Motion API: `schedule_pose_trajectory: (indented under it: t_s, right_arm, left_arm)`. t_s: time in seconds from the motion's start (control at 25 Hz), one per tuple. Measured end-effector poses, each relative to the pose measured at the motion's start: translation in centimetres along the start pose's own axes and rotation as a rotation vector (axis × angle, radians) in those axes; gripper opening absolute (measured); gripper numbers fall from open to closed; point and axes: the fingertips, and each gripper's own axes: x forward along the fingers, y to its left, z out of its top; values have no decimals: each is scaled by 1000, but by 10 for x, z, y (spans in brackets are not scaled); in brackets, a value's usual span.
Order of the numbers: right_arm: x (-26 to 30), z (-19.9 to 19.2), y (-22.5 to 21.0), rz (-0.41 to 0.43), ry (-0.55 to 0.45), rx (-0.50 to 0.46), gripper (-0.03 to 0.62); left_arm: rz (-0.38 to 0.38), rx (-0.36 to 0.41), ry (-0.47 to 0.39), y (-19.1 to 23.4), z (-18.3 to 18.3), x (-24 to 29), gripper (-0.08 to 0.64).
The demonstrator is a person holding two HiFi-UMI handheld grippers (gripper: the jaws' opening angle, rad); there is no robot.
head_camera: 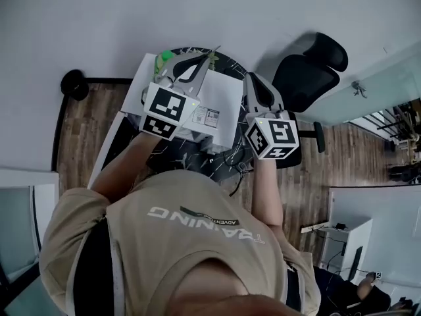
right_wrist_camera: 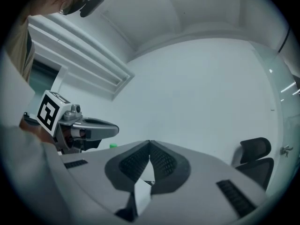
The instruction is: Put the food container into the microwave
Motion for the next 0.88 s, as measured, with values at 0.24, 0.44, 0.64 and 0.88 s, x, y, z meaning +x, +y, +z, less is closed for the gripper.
schedule_pose_trajectory:
  t_s: [0.24,0.44,0.64,0.88]
  right_arm:
    - [-1,4,6,-10,39,-39,9]
    - [-23,-9,15,-40,57,-89,9]
    - [-75,-23,13,-74,24,-41,9]
    - [-95,-45,11,-75,60,23,9]
  left_arm:
    - [4,16,34,9,3,-11,9]
    - [1,95,68,8,-13,-42,9]
    - [-30,95,161,4,-66,-86,9]
    - [-18,117,258,11,-80,-106,9]
